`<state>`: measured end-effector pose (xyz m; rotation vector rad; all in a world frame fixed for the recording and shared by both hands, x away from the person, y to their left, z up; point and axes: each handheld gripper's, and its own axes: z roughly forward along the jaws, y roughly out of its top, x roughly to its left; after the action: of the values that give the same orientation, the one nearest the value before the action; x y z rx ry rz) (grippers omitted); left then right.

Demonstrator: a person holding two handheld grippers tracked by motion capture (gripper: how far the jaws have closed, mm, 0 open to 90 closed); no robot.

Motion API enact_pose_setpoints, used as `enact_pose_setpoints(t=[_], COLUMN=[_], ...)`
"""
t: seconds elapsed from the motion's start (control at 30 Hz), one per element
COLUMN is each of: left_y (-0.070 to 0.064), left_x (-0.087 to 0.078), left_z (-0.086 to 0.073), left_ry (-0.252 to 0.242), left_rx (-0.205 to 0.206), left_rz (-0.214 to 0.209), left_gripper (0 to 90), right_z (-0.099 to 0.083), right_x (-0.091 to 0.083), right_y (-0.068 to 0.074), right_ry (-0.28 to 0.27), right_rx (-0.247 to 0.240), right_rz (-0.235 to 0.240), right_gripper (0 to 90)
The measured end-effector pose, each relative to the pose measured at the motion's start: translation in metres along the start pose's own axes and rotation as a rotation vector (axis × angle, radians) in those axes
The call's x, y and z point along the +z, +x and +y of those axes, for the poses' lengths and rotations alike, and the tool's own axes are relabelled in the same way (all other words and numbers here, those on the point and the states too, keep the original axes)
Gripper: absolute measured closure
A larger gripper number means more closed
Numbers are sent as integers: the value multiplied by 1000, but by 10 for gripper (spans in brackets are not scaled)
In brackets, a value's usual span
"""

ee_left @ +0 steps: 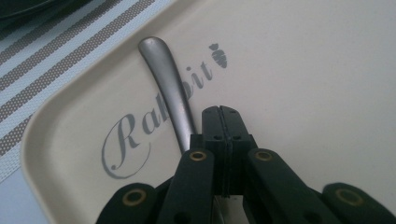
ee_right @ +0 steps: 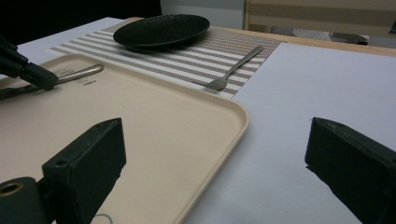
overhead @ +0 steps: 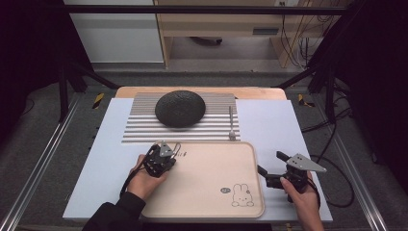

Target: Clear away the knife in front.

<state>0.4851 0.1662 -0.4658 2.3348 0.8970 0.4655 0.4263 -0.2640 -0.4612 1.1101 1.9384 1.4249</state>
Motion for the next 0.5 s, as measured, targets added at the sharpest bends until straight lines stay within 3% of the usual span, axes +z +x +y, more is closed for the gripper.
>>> enact_pose_setpoints(t=[0.5], left_y=[16], left_x=[-14], left_z=[-22], left_ry=[-17], left_rx=[-70], left_rz=[29], left_gripper=[900], right_z=[0], right_x=[1], right_y=[1], right_ry=[5], right_rx=[-2], right_rz=[0], right_gripper=[54])
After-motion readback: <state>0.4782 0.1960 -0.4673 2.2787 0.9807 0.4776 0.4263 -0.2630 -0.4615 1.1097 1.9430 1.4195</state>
